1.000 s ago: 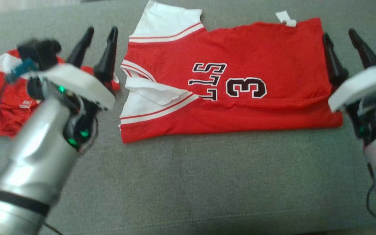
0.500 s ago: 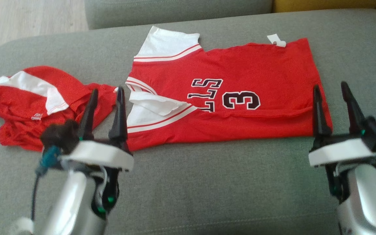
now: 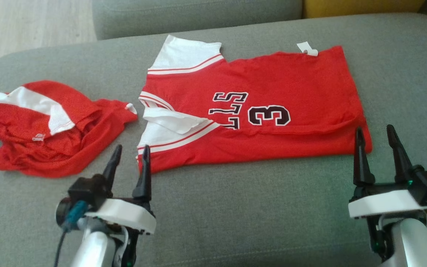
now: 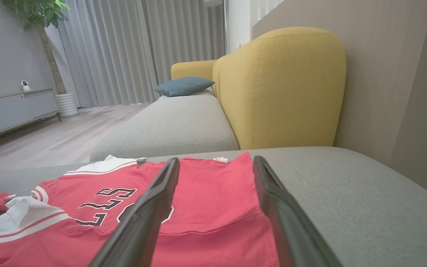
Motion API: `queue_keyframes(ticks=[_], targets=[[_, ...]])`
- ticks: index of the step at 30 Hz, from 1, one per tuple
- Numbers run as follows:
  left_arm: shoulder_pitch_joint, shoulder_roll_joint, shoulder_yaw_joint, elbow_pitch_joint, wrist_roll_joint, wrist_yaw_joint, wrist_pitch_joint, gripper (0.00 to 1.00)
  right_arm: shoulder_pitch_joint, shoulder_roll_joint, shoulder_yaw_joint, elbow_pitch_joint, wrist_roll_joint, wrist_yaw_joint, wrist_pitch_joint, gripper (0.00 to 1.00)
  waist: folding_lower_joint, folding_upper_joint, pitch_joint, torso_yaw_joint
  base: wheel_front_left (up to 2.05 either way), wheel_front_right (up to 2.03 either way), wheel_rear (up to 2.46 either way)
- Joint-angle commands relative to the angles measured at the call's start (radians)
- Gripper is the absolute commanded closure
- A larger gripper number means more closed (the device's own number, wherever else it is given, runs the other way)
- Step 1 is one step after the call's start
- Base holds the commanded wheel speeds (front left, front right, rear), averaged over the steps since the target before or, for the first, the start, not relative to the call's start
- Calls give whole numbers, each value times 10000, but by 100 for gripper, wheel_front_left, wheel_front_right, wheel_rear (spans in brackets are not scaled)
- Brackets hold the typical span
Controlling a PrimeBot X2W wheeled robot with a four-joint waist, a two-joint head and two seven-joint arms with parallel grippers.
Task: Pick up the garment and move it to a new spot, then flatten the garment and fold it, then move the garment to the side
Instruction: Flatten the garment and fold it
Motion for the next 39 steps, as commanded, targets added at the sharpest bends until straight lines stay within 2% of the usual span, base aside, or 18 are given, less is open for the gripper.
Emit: queue_keyframes(ticks=[1, 8, 13, 18, 22, 23, 24, 29, 35, 39], targets=[[-589, -18, 291, -79, 151, -33, -60, 0, -219, -27, 267, -370, 52, 65, -107, 0, 0, -1, 133, -90, 0, 0, 0], [-1642, -25, 218, 2866, 452, 632, 144, 0, -402, -24, 400, -474, 165, 65, -108, 0, 0, -1, 552, -452, 0, 0, 0], [-2465, -5, 212, 4333, 512, 835, 214, 0, -453, -23, 452, -515, 233, 65, -108, 0, 0, -1, 785, -642, 0, 0, 0], [-3024, 123, 173, 5366, 545, 862, 359, 0, -473, -23, 411, -560, 256, 65, -108, 0, 0, -1, 930, -720, 0, 0, 0], [-3383, 125, -55, 5979, 524, 455, 618, 1, -518, -23, 233, -465, 201, 65, -108, 0, 0, -1, 1020, -684, 0, 0, 0], [-3463, 125, -126, 6073, 540, 360, 626, 69, -537, -23, 148, -341, 160, 65, -108, 0, 0, -1, 1036, -653, 0, 0, 0], [-3534, 124, -183, 6125, 557, 292, 593, 100, -561, -23, 68, -132, 125, 65, -108, 0, 0, -1, 1044, -617, 0, 0, 0], [-3746, 107, -301, 5916, 550, 133, 190, 100, -1038, -23, -385, 1093, 156, 65, 402, 0, 0, -1, 1041, -337, 0, 0, 0], [-3740, 66, -558, 4849, 657, 51, -26, 100, -2040, -22, -1300, 2879, 803, 65, 1426, 0, 0, -1, 1191, 101, 0, 0, 0], [-3718, 48, -719, 4232, 721, 17, -47, 100, -2602, -22, -1706, 3703, 998, 65, 1715, 0, 0, -1, 1371, 325, 0, 0, 0]])
